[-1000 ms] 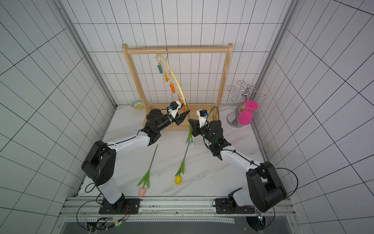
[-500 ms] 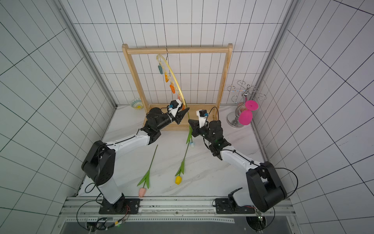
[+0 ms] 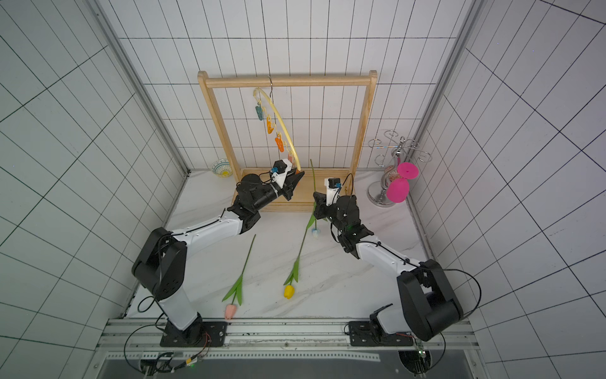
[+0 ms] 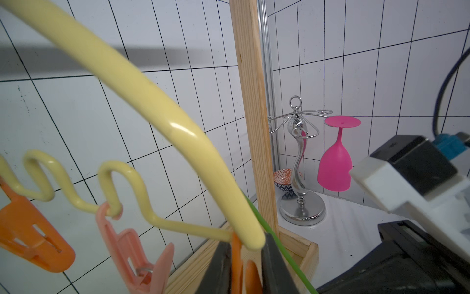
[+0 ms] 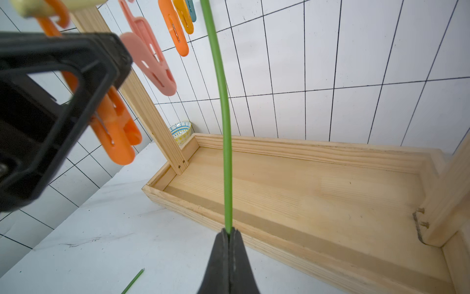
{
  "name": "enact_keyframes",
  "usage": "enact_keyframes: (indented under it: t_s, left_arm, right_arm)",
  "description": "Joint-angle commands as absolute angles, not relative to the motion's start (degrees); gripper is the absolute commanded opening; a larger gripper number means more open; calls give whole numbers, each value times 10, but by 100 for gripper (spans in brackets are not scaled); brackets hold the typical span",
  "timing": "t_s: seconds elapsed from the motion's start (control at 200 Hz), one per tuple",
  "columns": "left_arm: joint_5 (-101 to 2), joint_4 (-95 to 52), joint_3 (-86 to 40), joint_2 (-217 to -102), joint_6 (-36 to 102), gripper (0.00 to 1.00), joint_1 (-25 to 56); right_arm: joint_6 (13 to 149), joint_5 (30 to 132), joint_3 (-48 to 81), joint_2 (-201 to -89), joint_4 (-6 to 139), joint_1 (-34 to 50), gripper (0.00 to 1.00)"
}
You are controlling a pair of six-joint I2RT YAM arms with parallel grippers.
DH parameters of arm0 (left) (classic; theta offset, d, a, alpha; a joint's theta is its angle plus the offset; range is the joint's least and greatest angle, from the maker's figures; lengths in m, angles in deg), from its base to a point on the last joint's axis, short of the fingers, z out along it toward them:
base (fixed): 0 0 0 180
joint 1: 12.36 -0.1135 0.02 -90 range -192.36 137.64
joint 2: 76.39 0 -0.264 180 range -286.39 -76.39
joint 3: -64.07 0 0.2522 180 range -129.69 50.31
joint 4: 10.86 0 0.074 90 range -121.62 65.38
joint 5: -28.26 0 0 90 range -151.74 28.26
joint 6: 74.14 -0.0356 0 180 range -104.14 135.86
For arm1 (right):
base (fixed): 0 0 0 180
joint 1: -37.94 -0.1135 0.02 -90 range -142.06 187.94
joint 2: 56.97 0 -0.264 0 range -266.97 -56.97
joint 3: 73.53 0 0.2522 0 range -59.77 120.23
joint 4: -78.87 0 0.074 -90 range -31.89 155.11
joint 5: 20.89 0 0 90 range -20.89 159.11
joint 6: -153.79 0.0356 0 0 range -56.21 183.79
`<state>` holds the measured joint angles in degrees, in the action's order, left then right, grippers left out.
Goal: Dry the flowers on a clothes hanger
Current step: Open the clamp at the hanger, then clamp the flower onto the hanger.
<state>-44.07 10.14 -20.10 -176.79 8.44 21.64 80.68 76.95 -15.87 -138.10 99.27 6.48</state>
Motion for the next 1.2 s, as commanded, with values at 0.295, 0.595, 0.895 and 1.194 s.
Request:
enact_keyframes:
  t_s: [0.295,0.595,0.895,1.194]
  left_arm:
    - [-452,172,-200,-1764,197,22,238]
    - [-455,196,-194,-1770,204,23,239]
    - [-447,211,-196,-1778,223,23,240]
    - [-447,214,-193,-1783,225,23,241]
  right_arm:
    - [1065,847,-205,-1476,1339,55,0]
    - [1100,924,-195,-1445,1337,45,0]
    - [1094,920,-186,-1414,1291,34,0]
    - [1077,925,-174,-1404,1266,30,0]
